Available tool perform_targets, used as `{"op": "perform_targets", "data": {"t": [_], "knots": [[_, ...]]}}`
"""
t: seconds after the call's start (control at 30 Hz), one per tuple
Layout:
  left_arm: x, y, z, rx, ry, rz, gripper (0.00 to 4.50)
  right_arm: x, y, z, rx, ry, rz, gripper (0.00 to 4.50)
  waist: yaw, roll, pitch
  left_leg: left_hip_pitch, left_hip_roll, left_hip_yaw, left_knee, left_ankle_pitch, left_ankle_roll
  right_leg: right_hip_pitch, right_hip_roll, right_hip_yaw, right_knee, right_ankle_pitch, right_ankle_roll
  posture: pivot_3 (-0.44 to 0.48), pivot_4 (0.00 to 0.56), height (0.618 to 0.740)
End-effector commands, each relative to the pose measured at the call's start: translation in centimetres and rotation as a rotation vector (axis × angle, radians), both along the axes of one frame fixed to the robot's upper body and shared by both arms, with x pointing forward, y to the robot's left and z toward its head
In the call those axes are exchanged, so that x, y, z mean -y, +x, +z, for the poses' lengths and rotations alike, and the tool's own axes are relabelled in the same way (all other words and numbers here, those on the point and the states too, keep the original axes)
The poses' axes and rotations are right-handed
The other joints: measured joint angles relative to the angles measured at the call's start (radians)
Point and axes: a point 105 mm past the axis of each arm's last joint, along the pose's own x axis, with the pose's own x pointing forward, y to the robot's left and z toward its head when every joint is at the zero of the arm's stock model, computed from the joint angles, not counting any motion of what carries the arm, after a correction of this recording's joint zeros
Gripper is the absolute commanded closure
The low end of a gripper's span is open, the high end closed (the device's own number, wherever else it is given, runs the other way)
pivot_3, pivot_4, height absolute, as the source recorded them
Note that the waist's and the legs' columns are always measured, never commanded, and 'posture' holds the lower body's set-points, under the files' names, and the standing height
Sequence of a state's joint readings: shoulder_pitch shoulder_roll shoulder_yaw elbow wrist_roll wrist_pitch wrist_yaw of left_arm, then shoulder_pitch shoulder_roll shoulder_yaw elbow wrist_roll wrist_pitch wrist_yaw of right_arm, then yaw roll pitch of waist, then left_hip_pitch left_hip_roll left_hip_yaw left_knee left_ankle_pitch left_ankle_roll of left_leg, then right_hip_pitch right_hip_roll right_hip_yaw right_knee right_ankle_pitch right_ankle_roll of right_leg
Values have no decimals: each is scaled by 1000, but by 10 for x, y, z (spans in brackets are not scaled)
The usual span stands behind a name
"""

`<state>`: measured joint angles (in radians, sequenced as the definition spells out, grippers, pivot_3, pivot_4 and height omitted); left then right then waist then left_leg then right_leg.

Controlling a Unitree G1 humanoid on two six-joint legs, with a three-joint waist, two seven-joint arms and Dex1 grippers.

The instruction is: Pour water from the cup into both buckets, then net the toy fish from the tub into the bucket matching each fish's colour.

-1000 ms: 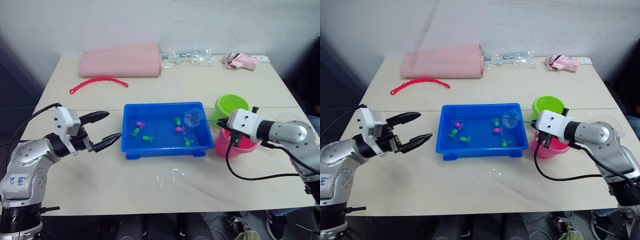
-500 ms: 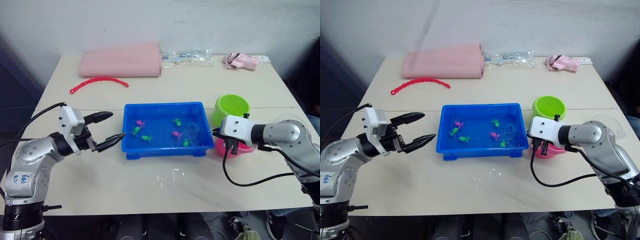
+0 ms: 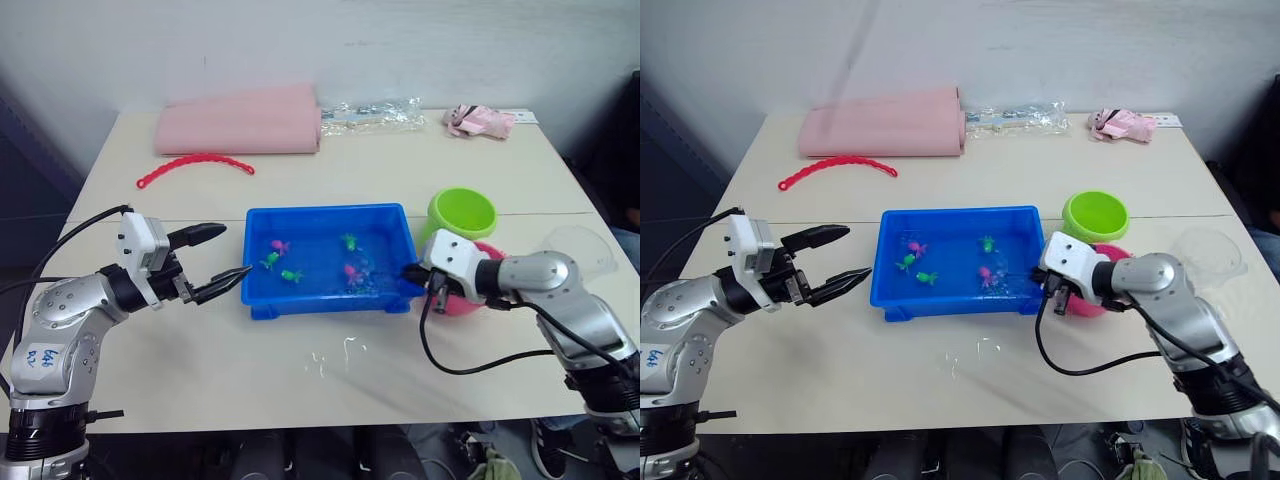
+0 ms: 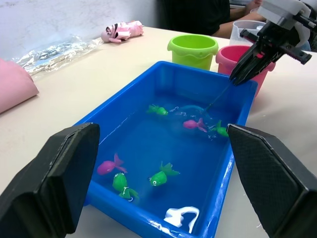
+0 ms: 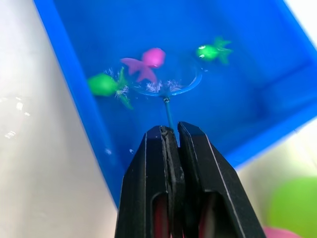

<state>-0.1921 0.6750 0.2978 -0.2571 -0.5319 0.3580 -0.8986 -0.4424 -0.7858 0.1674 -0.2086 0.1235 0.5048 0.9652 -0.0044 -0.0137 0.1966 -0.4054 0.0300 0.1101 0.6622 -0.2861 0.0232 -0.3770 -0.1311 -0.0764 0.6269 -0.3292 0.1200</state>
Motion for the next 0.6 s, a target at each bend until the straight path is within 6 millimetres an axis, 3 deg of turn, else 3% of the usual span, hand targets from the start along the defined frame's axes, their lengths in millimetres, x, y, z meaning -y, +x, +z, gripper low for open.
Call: {"op": "perform_targets", "data": {"t": [0.03,0.2,0.33,0.6], "knots": [[-3,-2,10,43,-12,-5,43,-8,1,10,10,72,10,4500,0,0,0,0,0,0,0,0,0,0,0,0,0,0,0,0,150,740],[-2,-4,9,42,-12,-2,43,-10,1,10,2,118,12,4500,0,0,0,0,0,0,0,0,0,0,0,0,0,0,0,0,150,740],[-3,-6,8,36,-14,2,43,-8,-4,23,15,192,21,4500,1,0,0,0,0,0,0,0,0,0,0,0,0,0,0,0,150,740],[9,-7,11,10,-39,-78,43,12,-22,44,81,292,25,4500,1,0,0,0,0,0,0,-1,0,0,0,0,0,0,0,0,150,740]]}}
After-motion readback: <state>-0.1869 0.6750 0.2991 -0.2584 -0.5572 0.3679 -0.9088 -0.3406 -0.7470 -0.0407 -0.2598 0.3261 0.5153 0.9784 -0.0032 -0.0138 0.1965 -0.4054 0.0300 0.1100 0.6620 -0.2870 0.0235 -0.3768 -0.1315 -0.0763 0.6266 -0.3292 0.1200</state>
